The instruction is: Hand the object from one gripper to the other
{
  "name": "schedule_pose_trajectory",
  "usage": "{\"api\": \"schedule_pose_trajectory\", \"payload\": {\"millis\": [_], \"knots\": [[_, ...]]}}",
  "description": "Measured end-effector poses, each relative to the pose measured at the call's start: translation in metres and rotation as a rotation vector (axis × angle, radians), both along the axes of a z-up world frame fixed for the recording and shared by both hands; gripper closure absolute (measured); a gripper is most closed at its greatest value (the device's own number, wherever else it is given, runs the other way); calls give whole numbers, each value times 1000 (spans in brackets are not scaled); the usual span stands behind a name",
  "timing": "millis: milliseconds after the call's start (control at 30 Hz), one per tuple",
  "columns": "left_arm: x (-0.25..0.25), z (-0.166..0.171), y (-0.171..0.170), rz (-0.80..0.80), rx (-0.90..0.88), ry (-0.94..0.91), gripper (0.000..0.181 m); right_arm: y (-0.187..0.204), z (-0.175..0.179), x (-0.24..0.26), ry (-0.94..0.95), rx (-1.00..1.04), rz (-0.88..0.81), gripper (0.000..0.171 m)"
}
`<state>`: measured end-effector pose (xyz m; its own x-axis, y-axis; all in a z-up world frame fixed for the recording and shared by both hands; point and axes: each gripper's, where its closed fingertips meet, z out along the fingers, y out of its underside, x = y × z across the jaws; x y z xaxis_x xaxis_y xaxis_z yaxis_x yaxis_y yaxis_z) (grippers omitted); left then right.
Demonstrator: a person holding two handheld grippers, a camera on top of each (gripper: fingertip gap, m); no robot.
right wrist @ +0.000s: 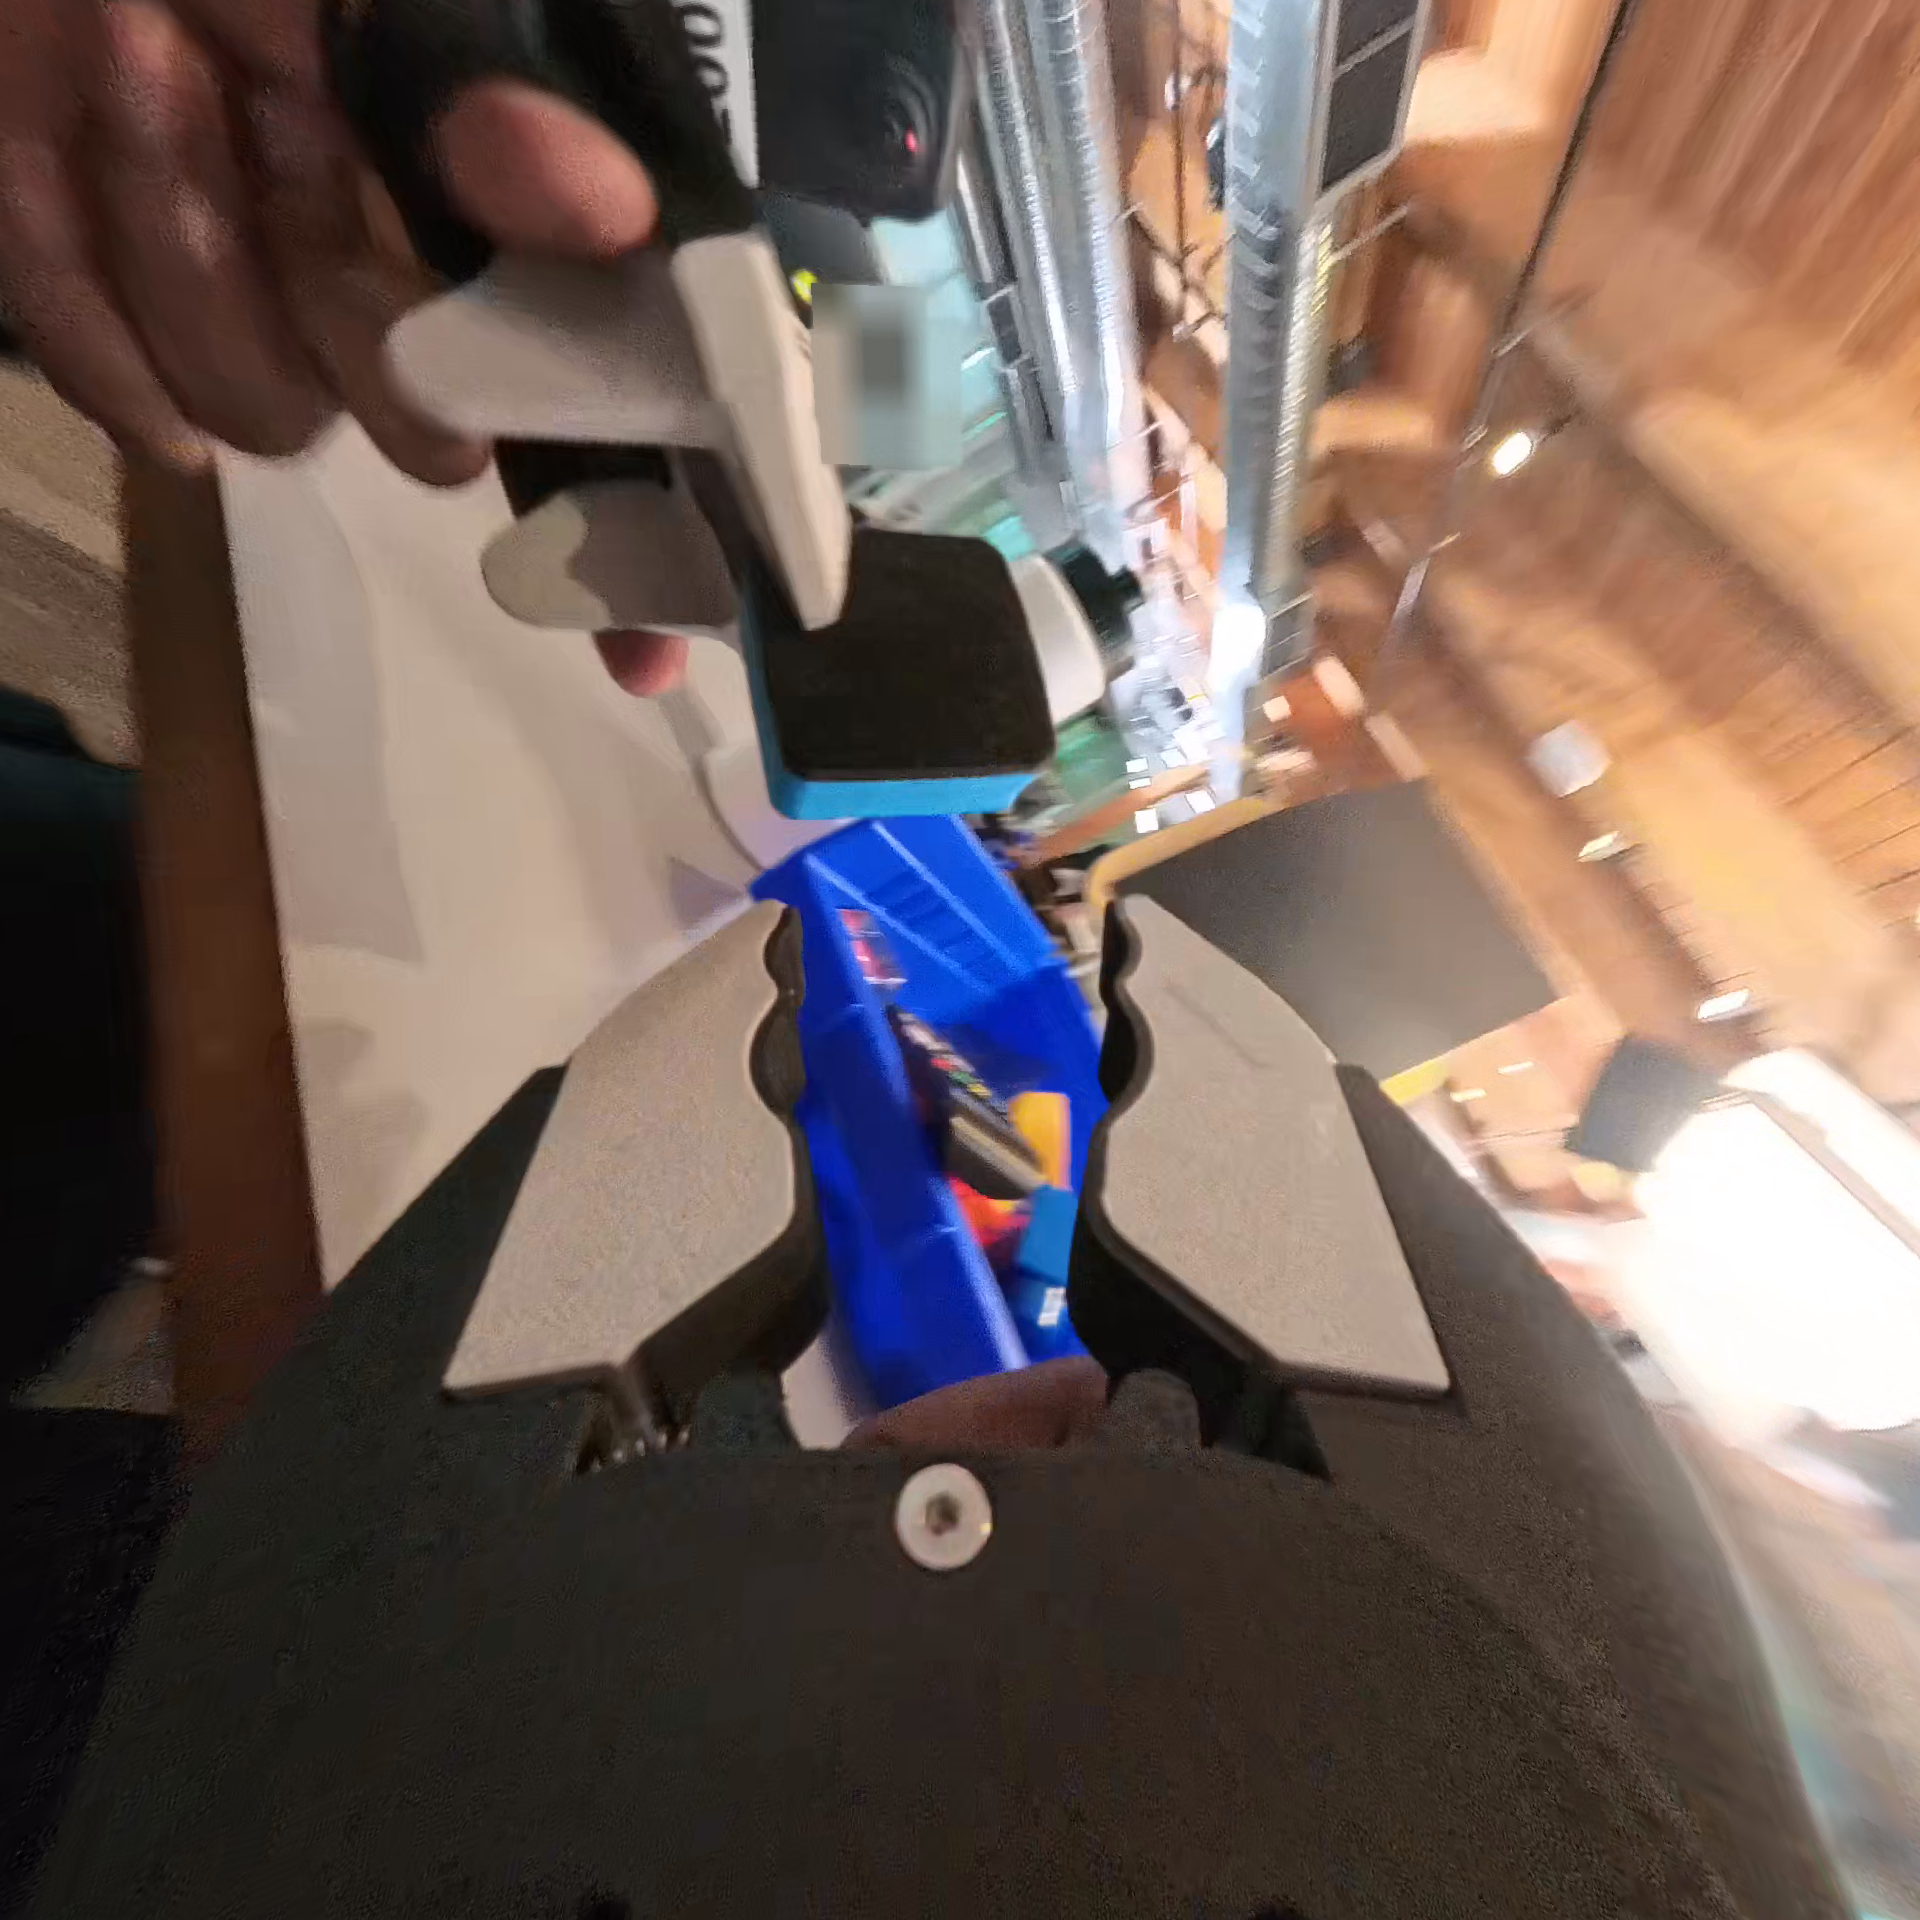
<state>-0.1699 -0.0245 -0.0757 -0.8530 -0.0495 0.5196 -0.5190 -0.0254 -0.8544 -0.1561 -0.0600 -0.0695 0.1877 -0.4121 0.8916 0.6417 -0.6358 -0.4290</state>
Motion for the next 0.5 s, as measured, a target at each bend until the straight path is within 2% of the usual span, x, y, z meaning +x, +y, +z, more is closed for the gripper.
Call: {"api": "schedule_pose_trajectory", "payload": {"millis": [167, 233, 300, 333, 367, 467, 500], "knots": [[-1, -10, -14, -21, -53, 214, 157, 9, 3, -4, -348, -152, -128, 112], [-5, -13, -21, -45, -72, 278, 157, 12, -2, -2, -401, -208, -153, 111], [-10, -15, -27, -71, -86, 322, 157, 14, -6, -1, -437, -241, -171, 122], [-11, -14, -29, -74, -85, 313, 156, 14, -6, 0, -440, -242, -178, 136], [-11, -14, -29, -67, -77, 273, 154, 12, -6, 2, -419, -231, -179, 139], [-8, -13, -23, -14, 39, 27, 120, 7, -3, 3, -266, -135, -136, 143], [-6, -10, -18, 16, 85, -93, 114, 5, -2, 3, -198, -94, -110, 143]]}}
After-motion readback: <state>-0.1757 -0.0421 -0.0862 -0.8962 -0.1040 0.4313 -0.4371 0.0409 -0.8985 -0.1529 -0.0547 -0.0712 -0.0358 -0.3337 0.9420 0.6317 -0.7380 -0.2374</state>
